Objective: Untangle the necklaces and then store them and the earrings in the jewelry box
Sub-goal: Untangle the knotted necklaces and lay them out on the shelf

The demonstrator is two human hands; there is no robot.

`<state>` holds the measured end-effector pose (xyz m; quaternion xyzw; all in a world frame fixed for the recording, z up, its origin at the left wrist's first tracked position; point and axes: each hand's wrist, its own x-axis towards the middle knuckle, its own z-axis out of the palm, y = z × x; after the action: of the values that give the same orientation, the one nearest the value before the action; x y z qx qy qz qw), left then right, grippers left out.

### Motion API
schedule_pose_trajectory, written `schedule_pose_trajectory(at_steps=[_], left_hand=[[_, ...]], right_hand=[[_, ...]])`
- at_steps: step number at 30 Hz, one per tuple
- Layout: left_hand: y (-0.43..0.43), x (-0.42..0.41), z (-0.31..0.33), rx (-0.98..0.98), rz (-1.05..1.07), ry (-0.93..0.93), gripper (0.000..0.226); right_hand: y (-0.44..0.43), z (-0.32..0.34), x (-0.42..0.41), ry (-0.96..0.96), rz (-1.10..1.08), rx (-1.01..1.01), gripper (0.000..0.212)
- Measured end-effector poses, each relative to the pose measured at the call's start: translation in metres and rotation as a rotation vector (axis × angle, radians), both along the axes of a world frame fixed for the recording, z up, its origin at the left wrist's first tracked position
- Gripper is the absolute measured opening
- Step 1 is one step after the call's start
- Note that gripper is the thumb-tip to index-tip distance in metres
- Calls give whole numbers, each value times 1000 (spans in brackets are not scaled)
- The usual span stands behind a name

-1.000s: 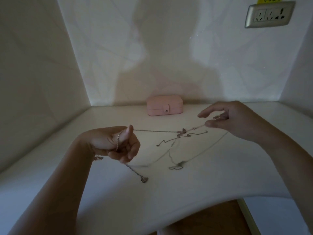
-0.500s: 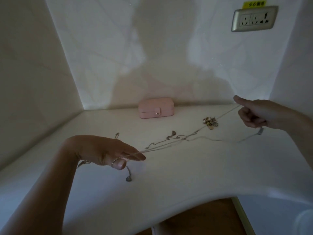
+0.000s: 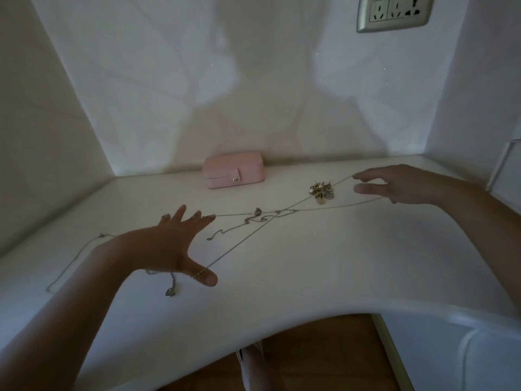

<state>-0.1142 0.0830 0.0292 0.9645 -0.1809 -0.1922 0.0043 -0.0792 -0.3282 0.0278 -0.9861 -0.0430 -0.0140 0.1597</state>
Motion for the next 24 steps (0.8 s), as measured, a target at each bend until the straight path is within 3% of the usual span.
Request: schedule_pose_trajectory(at_steps=[1,3,5,7,9,11,13,15,18,21,24], left_hand=[[-4,-1,-4,-5,-7,-18,157],[-13,-1,-11,-38,-18,-89,156],[-21,-2,-16,-80,-54,-182,148],[-28,-5,-16,-115,-54,-215,133],[-30,-9,-12,-130,-13,-209,111],[-29,-10,-8,-145,-13,-236,74],[-32,-10,-3,-228,-35,-313,33],[-46,-7,-2,-360,-42,-397,9],[-85,-6,-13,-532,-47,-450,15],[-121,0,-38,-554,-51,-422,32],[-136,9,-56,-607,1,-380,38]], right_hand=[[-3,-5,3,-55,-9,-24,56],[-6,-12,7,-73,-26,-81,74],[-6,-14,7,-4,-52,-113,97],[-7,-10,2,81,-92,-128,104],[-7,-3,-5,204,-107,-204,93],[-3,3,-11,296,-82,-307,64],[5,7,-13,206,-21,-333,29],[18,6,-9,28,68,-179,15],[55,2,-2,51,283,155,17],[88,-12,4,191,448,155,28],[95,-26,6,198,477,180,16]])
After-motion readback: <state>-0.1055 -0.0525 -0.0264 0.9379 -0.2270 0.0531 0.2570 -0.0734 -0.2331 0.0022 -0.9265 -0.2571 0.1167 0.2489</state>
